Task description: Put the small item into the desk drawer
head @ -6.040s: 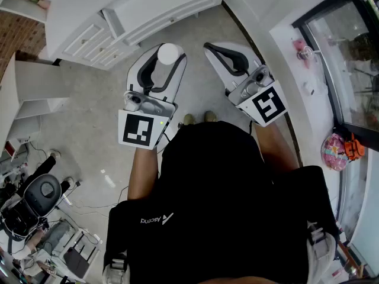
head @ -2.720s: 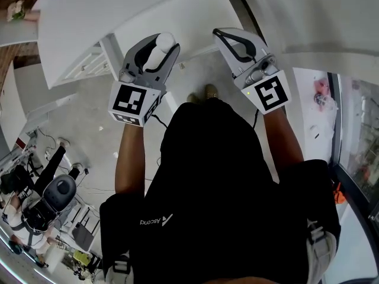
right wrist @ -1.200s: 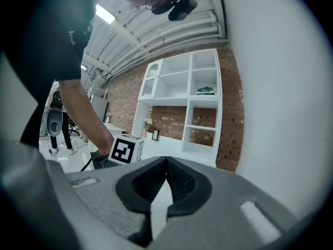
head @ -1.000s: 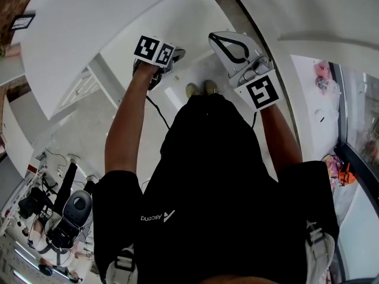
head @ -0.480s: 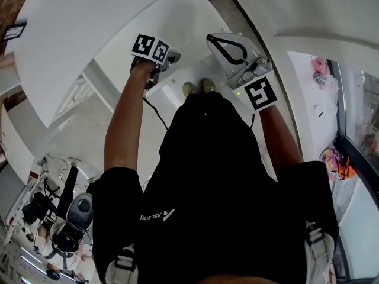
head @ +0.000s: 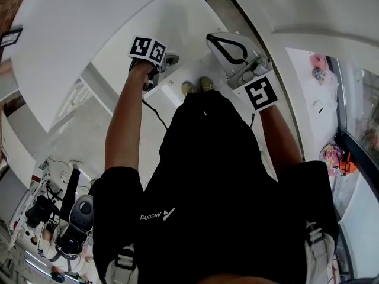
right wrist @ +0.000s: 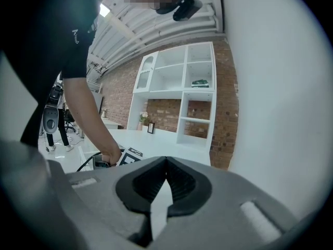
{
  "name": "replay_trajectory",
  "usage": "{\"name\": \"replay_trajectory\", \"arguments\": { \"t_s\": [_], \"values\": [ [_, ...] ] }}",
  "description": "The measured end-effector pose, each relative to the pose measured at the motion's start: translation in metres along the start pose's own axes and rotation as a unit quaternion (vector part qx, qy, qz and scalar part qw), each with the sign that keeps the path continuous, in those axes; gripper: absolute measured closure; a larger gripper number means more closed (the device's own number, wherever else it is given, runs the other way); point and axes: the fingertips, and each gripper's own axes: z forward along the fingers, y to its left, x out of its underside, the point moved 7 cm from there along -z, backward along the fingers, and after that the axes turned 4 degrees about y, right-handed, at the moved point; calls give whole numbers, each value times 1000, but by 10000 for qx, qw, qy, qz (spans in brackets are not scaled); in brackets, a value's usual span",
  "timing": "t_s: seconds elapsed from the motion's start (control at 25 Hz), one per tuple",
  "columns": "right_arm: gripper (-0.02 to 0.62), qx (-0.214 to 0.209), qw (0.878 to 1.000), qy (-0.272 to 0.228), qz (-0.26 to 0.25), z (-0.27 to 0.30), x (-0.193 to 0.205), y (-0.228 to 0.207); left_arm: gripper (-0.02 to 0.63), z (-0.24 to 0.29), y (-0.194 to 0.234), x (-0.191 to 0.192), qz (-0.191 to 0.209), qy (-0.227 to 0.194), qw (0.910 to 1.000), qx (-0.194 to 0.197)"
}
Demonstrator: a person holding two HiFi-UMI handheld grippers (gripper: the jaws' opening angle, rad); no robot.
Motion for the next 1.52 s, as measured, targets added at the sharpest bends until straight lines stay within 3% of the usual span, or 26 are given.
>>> {"name": "replay_trajectory", "arguments": {
  "t_s": [0.64,1.04,1.32,1.52],
  "values": [
    [595,30,10000,35,8,-3,4,3,419,-1,3,4,-169,-252,9994,141],
    [595,35,10000,55,9,-14,4,10,411,-6,-6,10,-24,-395,9992,94],
    [595,-9,10000,-40,-41,-12,-5,16,411,-32,-10,12,74,-902,9959,-59],
    [595,-56,9999,-139,-76,-8,-16,25,412,-61,-21,16,288,-1596,9865,-232]
  ]
}}
